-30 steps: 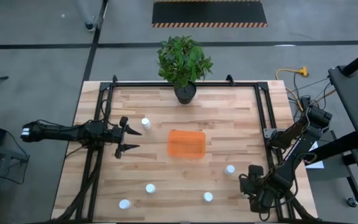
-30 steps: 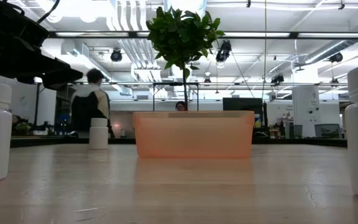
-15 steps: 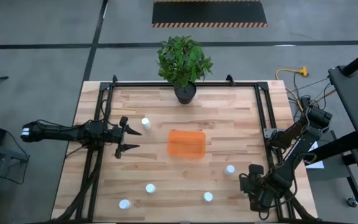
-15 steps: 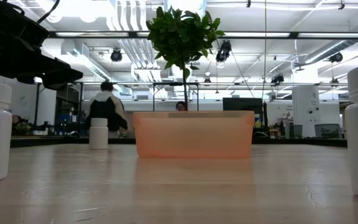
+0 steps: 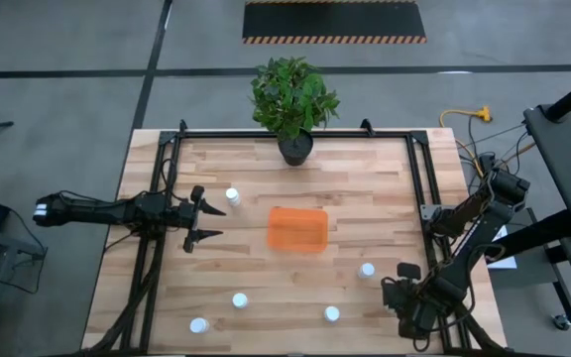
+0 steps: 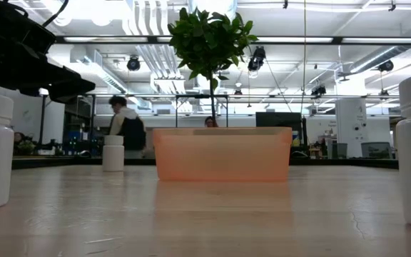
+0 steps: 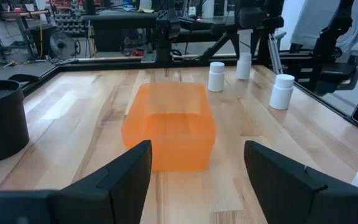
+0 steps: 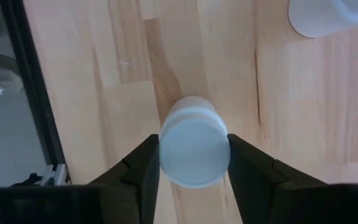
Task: Pick and place pill bottles into a basket
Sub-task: Put the white pill bottle into the orange bin
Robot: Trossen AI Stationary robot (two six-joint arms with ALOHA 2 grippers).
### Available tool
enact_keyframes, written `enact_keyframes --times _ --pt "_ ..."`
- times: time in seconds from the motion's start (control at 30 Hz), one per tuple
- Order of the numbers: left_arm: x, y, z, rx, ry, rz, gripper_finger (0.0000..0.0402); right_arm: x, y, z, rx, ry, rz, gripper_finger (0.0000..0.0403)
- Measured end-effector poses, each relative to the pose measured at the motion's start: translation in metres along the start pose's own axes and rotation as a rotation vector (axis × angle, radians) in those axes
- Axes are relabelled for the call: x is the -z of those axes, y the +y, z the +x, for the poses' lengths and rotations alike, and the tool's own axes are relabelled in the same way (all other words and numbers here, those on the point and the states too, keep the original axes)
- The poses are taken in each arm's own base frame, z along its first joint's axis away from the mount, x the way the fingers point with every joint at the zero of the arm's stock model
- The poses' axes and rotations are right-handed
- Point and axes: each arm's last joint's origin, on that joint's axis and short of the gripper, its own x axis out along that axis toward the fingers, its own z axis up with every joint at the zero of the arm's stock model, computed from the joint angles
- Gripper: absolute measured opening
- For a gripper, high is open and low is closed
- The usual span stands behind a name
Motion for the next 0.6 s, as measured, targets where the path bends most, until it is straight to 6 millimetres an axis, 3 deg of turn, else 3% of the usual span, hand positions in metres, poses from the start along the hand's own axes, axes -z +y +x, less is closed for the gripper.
enact_keyframes --times 0.3,0.6 --pt "0.0 0.0 0.0 -0.001 0.0 0.0 0.0238 -0.02 0.003 -0.034 0.026 0.024 -0.003 0.0141" --pt "0.0 0.0 0.0 -0.001 0.0 0.0 0.0238 -0.062 0.004 -0.076 -0.089 0.001 0.059 0.0141"
